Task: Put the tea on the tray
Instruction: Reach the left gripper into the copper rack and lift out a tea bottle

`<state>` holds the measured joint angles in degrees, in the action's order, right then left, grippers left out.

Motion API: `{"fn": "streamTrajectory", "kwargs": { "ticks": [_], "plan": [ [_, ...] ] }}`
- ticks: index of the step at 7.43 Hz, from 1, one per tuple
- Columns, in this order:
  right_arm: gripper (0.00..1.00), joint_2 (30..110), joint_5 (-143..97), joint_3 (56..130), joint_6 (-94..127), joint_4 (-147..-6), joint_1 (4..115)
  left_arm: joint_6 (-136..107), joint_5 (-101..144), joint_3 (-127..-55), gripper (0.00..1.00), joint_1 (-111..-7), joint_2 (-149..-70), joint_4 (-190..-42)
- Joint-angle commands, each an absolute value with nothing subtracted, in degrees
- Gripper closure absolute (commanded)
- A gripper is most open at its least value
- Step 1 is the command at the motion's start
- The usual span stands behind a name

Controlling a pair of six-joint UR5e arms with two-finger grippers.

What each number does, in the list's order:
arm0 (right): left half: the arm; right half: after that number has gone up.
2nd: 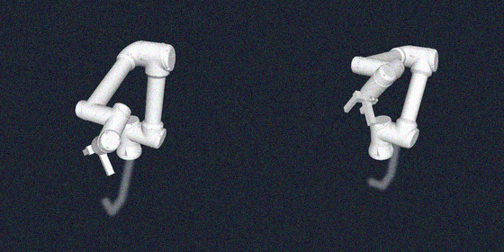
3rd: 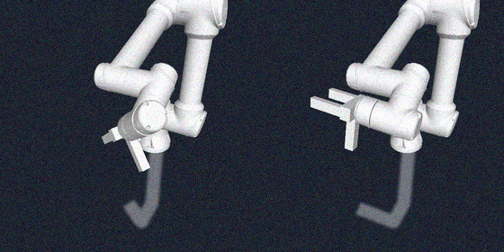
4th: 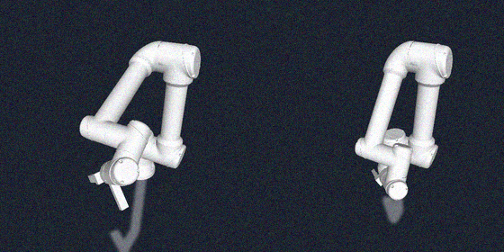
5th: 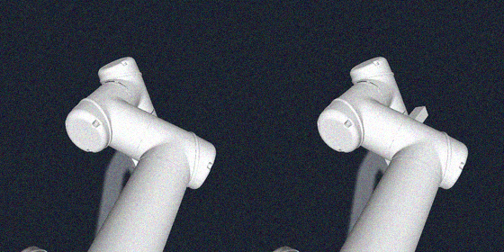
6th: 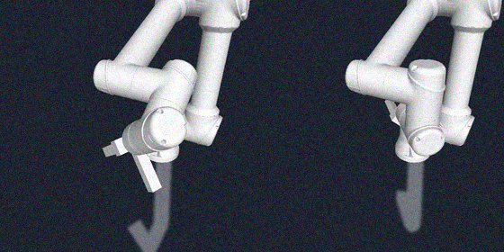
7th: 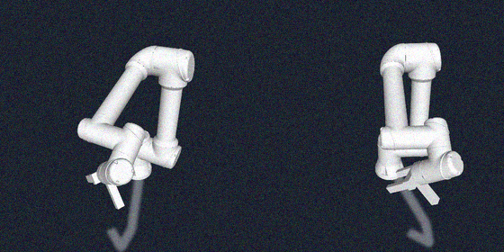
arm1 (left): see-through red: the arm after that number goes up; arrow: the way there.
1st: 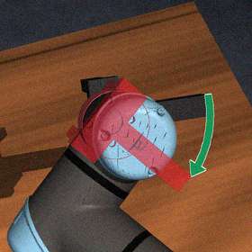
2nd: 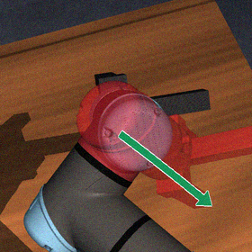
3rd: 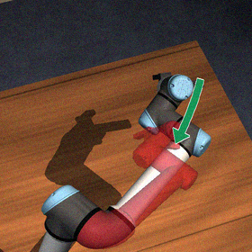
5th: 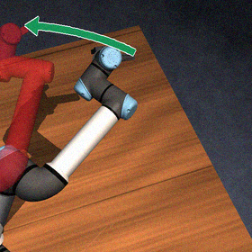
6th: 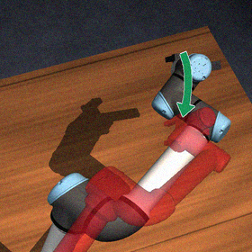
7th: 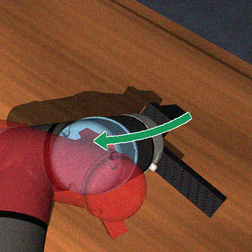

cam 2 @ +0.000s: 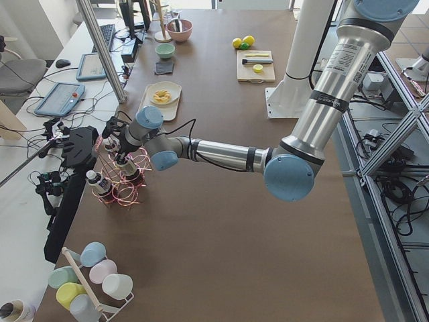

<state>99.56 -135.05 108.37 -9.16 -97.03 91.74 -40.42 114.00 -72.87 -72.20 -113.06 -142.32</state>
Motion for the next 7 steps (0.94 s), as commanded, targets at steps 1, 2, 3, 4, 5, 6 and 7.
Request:
{"fn": "streamTrajectory", "kwargs": {
  "ticks": [1,2,3,4,5,6,7],
  "plan": [
    [0.0,99.41,-135.09,108.19,-9.23,-97.03,91.76,-39.73,114.52,-77.16,1.0,-74.78,-113.73,-137.91],
    [0.0,99.32,-135.09,108.02,-9.23,-97.03,91.67,-39.2,114.7,-77.6,1.0,-76.27,-113.73,-137.81],
    [0.0,99.14,-135.09,107.76,-9.23,-97.03,91.67,-38.68,117.57,-77.96,1.0,-78.03,-113.82,-137.73],
    [0.0,99.14,-135.09,107.67,-9.14,-97.03,91.58,-38.67,119.69,-79.0,1.0,-79.35,-113.82,-136.94],
    [0.0,99.05,-135.09,107.67,-9.14,-97.03,91.58,-38.67,121.53,-83.71,1.0,-80.67,-113.82,-131.54],
    [0.0,98.97,-135.09,107.58,-9.14,-97.03,91.23,-38.58,121.99,-89.76,1.0,-80.94,-113.21,-124.44],
    [0.0,98.96,-135.17,107.58,-9.14,-97.03,90.97,-38.58,121.47,-94.96,1.0,-81.03,-111.29,-120.54]
  ]
}}
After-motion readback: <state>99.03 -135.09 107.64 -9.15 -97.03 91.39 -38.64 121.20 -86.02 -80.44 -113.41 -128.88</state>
